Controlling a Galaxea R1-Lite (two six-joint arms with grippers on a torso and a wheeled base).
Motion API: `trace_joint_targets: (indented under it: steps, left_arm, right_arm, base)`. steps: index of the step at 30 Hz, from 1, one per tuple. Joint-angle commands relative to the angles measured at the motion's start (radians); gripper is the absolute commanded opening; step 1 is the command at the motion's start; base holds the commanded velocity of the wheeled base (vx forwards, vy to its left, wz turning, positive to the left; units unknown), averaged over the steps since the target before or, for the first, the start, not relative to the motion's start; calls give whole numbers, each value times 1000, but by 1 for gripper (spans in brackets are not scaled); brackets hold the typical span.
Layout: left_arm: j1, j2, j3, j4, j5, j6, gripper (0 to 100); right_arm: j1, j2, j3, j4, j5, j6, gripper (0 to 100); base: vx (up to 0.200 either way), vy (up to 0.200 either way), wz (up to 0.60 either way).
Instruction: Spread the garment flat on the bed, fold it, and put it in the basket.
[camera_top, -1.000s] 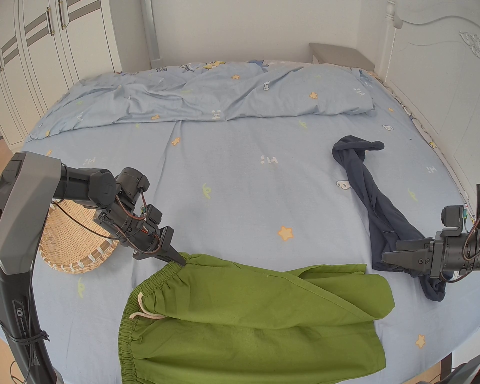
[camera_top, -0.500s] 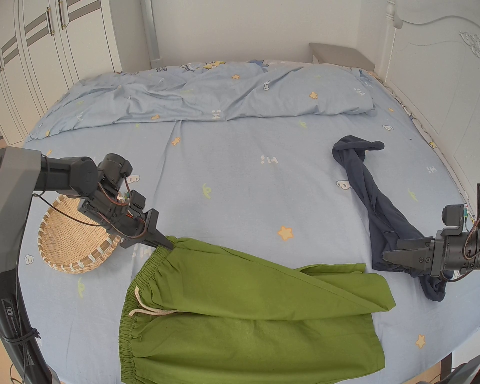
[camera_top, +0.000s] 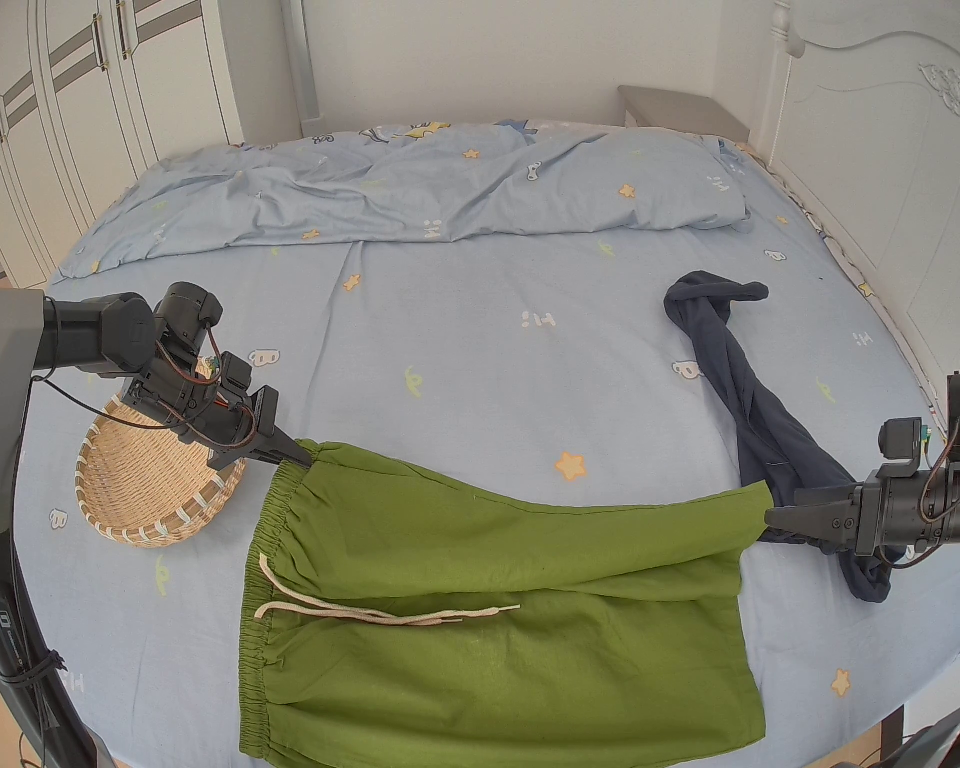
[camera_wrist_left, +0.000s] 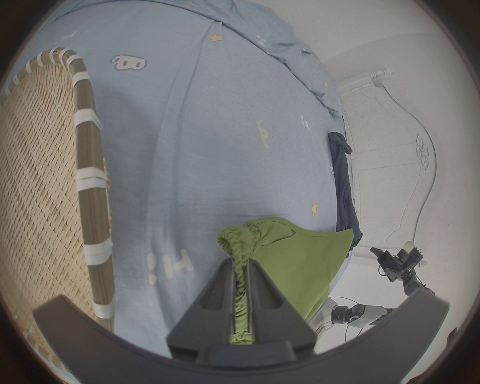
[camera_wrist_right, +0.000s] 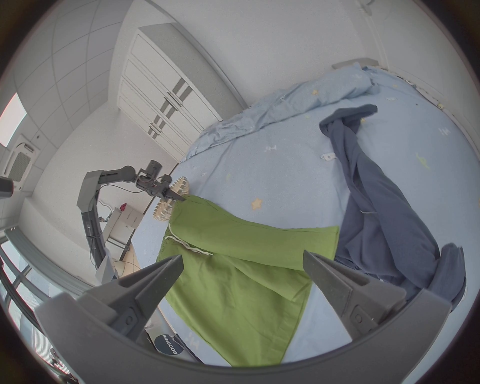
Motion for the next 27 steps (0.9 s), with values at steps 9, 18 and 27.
trace_joint_targets:
  steps: [9,18,27]
  left_arm:
    - [-19,-7,13,0,2,1,0]
    - [-19,-5,13,0,8,2,0]
    - [-14,2,12,0,9,2,0]
  right_arm:
    - [-112,185,-99,2,0,0,100]
    - [-135,368,-182,-1,-3,-5,100]
    - [-129,443,-182,-59,8,-2,100]
  base:
    - [0,0,0]
    - [0,0,0]
    - [0,0,0]
